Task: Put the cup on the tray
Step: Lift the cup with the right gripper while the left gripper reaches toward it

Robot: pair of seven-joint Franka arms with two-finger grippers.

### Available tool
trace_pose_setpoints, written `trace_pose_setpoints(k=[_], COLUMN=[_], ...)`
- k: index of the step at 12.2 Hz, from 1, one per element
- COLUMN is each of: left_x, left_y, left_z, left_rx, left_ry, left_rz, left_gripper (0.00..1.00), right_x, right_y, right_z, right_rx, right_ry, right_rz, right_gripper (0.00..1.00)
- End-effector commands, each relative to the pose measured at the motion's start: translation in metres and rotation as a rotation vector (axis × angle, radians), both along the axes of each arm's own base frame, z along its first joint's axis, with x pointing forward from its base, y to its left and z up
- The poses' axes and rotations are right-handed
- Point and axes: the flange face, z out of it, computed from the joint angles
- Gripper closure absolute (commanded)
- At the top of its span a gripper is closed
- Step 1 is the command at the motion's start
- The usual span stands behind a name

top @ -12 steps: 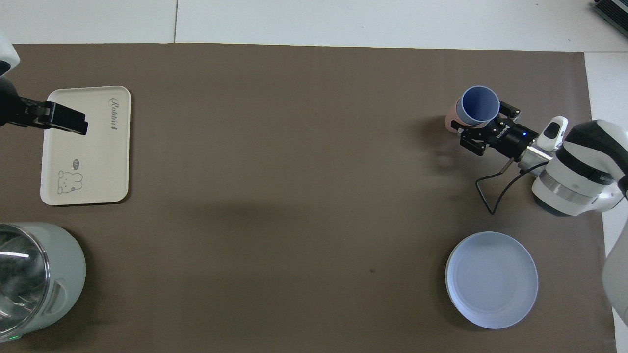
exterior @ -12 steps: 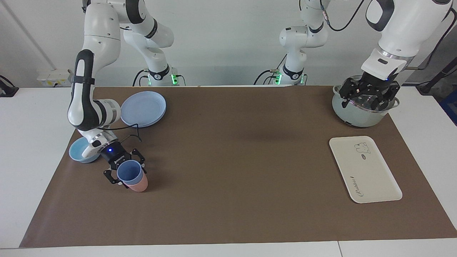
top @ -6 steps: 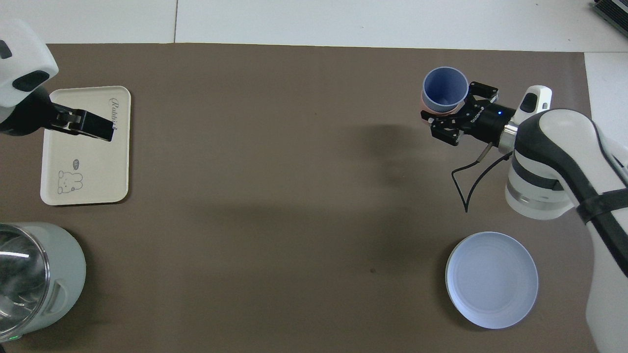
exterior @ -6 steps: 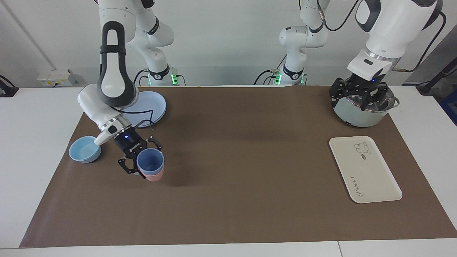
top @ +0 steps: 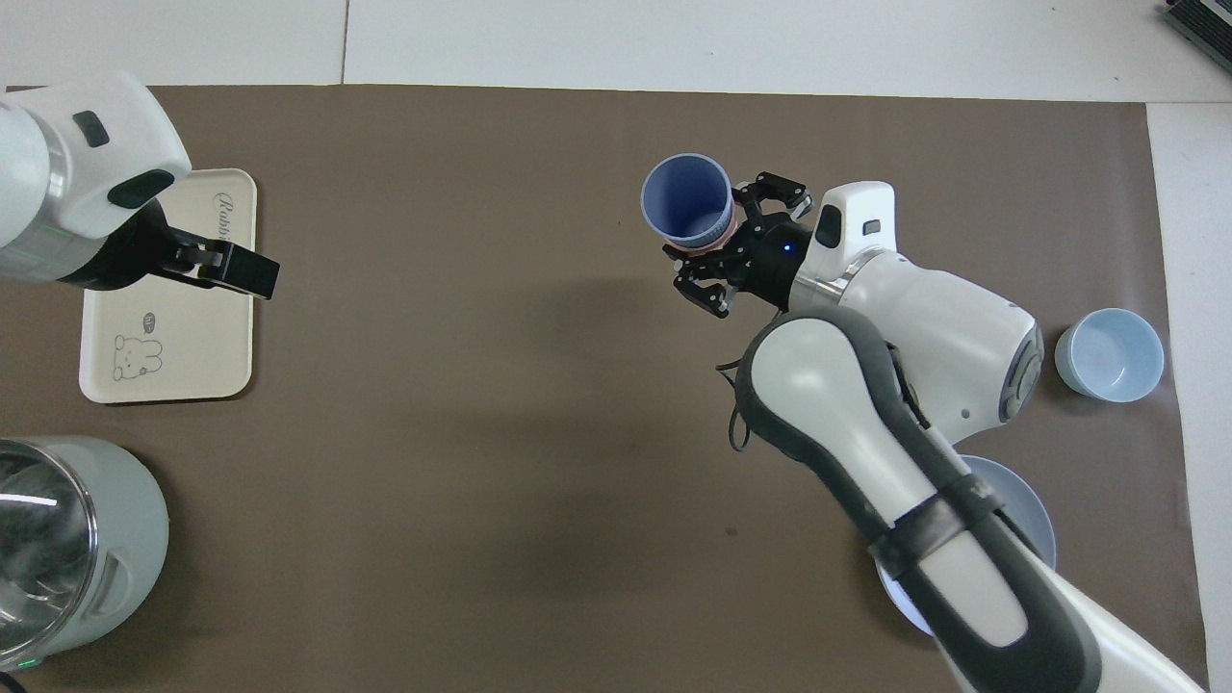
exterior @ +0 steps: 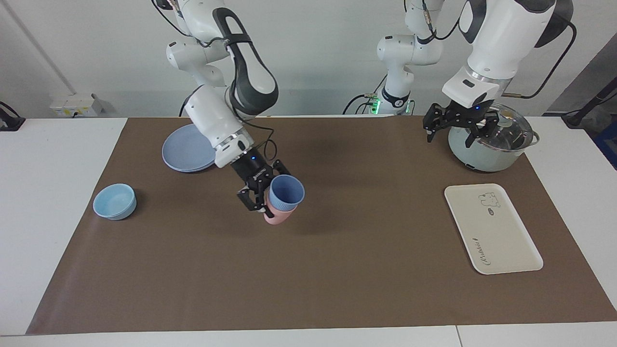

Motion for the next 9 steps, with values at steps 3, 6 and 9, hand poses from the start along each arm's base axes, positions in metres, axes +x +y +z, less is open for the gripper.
trace_pose_setpoints(k=[3, 6, 9], left_x=[-0.006, 0.005, 0.009], left_y=[-0.042, -0.080, -0.117], left_z=[-0.009, -0.017, -0.036], left_rx=[-0.305, -0.539, -0.706], left_ry=[-0.034, -0.062, -0.051], left_rz=[0.203, 0.369, 0.431], left_gripper=[0.00, 0.00, 0.00], right_x=[-0.005, -0.004, -0.003], right_y=[0.021, 0.030, 0.044], right_z=[0.010, 0.019, 0.034], right_rx=[-0.053, -0.133, -0.180], right_ry=[-0.024, -0.026, -0.001], right_rz=[0.051, 0.080, 0.083], right_gripper=[1.00, 1.00, 1.00])
